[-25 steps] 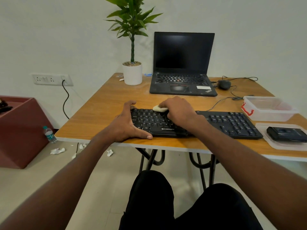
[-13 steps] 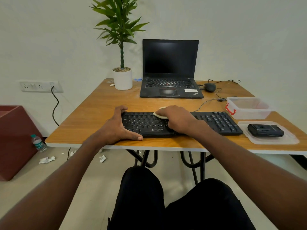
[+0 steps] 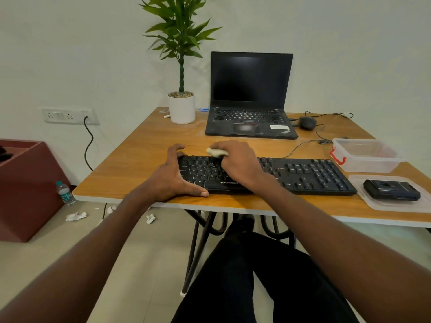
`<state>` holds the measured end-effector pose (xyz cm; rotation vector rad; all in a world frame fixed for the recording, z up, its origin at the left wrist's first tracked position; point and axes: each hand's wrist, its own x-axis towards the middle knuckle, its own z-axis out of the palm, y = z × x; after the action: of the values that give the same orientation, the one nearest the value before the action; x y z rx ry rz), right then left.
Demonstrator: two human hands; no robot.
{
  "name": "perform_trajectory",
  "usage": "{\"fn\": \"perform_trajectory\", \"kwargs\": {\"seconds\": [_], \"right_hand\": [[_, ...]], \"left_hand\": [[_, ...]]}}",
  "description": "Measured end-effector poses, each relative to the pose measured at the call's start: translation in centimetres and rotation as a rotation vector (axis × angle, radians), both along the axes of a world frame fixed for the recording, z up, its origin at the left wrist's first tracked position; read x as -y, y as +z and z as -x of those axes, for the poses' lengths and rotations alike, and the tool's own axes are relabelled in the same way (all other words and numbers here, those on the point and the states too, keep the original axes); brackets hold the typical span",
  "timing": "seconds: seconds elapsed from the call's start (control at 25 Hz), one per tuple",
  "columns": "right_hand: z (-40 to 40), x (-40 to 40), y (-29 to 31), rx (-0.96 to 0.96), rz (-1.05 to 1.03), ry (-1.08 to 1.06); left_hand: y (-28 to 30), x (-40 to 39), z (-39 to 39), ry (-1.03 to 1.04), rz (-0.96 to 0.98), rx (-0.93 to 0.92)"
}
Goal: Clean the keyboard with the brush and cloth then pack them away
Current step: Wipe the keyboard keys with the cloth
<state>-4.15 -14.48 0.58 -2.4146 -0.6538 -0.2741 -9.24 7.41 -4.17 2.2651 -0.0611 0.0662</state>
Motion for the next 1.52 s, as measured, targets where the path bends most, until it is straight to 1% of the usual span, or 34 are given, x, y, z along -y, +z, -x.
{"fn": "perform_trajectory", "kwargs": {"seconds": [0.04, 0.08, 0.2, 0.28, 0.36, 0.44, 0.52, 0.64, 0.8, 0.92, 1.0, 1.08, 1.16, 1.2, 1.32, 1.44, 1.52], "right_hand": [[0.0, -1.5, 0.0, -0.003, -0.035, 0.023], [0.2, -2.9, -0.1, 0.003, -0.01, 0.085], [-0.1, -4.0, -0.5, 0.043, 0.243, 0.261], [-1.3, -3.6, 0.1, 0.054, 0.316, 0.235], [-1.7, -4.3, 0.4, 0.083, 0.292, 0.186], [-1.2, -5.4, 0.2, 0.083, 0.272, 0.227], [-1.1, -5.4, -0.1, 0.089, 0.32, 0.273], [-2.3, -4.8, 0.4, 0.072, 0.292, 0.19], [-1.2, -4.9, -0.1, 0.084, 0.299, 0.316], [-1.7, -4.5, 0.1, 0.115, 0.291, 0.224], [-1.6, -4.2, -0.1, 0.114, 0.285, 0.231], [-1.7, -3.8, 0.2, 0.126, 0.323, 0.237], [-2.2, -3.4, 0.5, 0.148, 0.36, 0.163], [-2.4, -3.1, 0.5, 0.127, 0.34, 0.142], [-2.3, -1.6, 0.2, 0.05, 0.271, 0.176], [-1.9, -1.8, 0.5, 0.071, 0.32, 0.172], [-1.4, -2.4, 0.7, 0.076, 0.304, 0.221]], "left_hand": [[0.0, 0.0, 0.0, -0.003, 0.012, 0.007], [0.0, 0.0, 0.1, -0.013, 0.021, 0.011], [0.0, -0.1, 0.1, -0.043, 0.016, 0.018], [-0.1, 0.0, 0.1, -0.036, 0.007, 0.024], [-0.1, -0.1, 0.1, -0.017, -0.002, 0.019], [-0.1, 0.0, 0.1, -0.023, -0.006, 0.02], [0.0, 0.0, 0.1, -0.025, -0.013, 0.014], [0.2, 0.0, 0.3, -0.008, -0.023, 0.012], [0.4, 0.2, 0.5, -0.038, -0.009, 0.006], [0.5, 0.1, 0.5, -0.013, -0.019, 0.012], [0.5, 0.3, 0.5, -0.02, -0.009, 0.016], [0.5, 0.3, 0.6, -0.017, -0.018, 0.014], [0.5, 0.3, 0.5, 0.004, -0.024, 0.011], [0.5, 0.3, 0.5, 0.003, -0.02, 0.008], [0.6, 0.4, 0.6, -0.006, -0.039, 0.004], [0.5, 0.4, 0.6, 0.009, -0.056, 0.01], [0.4, 0.5, 0.5, 0.0, -0.042, 0.007]]}}
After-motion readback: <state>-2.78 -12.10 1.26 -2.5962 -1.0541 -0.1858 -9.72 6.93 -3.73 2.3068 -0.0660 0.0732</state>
